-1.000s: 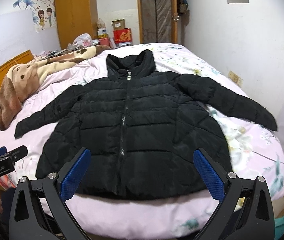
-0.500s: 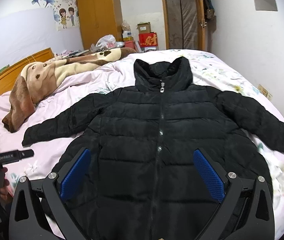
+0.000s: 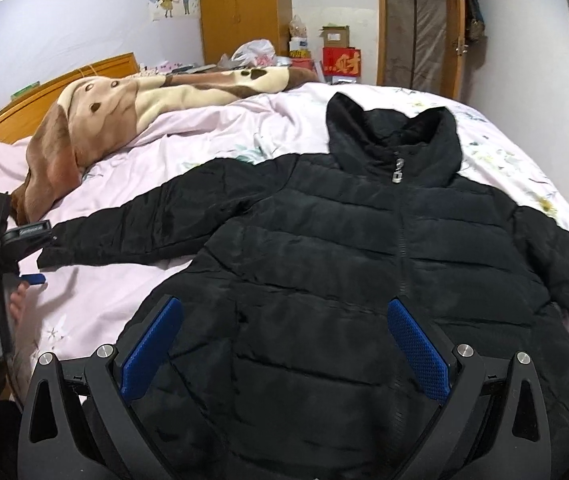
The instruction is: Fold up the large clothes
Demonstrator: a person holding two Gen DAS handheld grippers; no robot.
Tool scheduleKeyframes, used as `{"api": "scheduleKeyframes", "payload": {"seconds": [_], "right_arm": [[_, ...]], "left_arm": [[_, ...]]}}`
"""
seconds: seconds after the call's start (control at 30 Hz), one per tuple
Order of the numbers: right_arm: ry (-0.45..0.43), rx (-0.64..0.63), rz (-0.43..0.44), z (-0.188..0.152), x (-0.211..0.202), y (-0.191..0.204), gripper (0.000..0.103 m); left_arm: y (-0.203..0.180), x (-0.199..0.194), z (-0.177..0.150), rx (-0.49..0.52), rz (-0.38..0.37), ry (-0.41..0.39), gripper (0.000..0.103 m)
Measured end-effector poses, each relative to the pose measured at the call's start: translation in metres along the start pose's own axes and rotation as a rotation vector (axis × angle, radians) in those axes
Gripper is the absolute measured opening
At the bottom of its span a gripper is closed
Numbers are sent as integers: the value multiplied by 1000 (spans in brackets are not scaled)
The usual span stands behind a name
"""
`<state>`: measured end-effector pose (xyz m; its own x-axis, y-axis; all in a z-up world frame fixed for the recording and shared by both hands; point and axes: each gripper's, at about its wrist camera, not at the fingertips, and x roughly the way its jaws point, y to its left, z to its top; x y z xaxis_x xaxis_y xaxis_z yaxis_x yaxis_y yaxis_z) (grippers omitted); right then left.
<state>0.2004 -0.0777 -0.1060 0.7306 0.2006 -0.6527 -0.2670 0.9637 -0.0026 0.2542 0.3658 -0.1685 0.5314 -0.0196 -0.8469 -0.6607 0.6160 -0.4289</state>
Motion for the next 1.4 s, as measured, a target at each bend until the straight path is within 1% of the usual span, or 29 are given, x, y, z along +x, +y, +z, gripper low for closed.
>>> {"api": "scheduleKeyframes", "payload": {"seconds": [0.07,0.23,0.4,0.43,0.47,0.5,0.53,0.57,0.6,0.63,0.67,0.73,0.8,0.83,0.87,0.97,1.0,1.03,1.1,1.17,1.23,1.3,1.33,1.4], "right_arm": [[2,-7,6,2,6,3,102],[11,-25,9,6,17,9,102],[20,-23,13,6,25,13,102],[20,-20,15,6,26,13,102],[22,-18,17,6,28,13,102],[25,-17,18,6,29,14,102],[28,-17,21,6,30,15,102],[29,-18,23,6,31,15,102],[29,-18,26,6,31,15,102],[25,-18,30,6,30,15,102],[18,-17,34,7,29,14,102],[7,-11,59,10,28,11,102],[6,1,111,13,28,7,102],[2,6,114,13,27,6,102],[-2,12,113,14,27,5,102],[1,21,108,17,27,0,102],[2,18,95,18,26,-1,102],[-1,16,78,19,25,-3,102],[4,22,53,22,24,-8,102],[11,39,44,24,25,-15,102],[-5,62,41,26,21,-24,102],[-21,76,22,28,16,-33,102],[-27,86,14,29,15,-39,102],[-29,106,4,30,14,-52,102]], "left_arm": [[4,9,4,-34,23,-17,95],[11,26,12,-114,30,-66,95],[7,35,17,-146,49,-52,95],[8,34,17,-153,47,-55,91],[8,34,18,-170,37,-58,79],[7,34,21,-192,30,-56,73],[6,33,22,-202,21,-57,60],[5,32,23,-206,15,-58,50],[0,32,26,-198,17,-63,46],[-2,31,26,-188,18,-67,34],[-8,28,26,-170,14,-78,22],[-24,20,27,-113,30,-122,16],[-40,10,27,-48,49,-172,14],[-49,5,27,-18,49,-190,13],[-54,1,26,4,47,-206,13],[-85,-20,23,109,27,-279,13],[-98,-29,19,154,10,-306,13],[-108,-33,16,185,6,-322,13],[-136,-43,7,278,-7,-354,13],[-161,-48,-3,342,-52,-358,13],[-192,-52,-12,414,-84,-358,13],[-228,-56,-24,485,-144,-358,13],[-240,-56,-27,509,-165,-353,13],[-275,-57,-41,582,-194,-357,13]]}}
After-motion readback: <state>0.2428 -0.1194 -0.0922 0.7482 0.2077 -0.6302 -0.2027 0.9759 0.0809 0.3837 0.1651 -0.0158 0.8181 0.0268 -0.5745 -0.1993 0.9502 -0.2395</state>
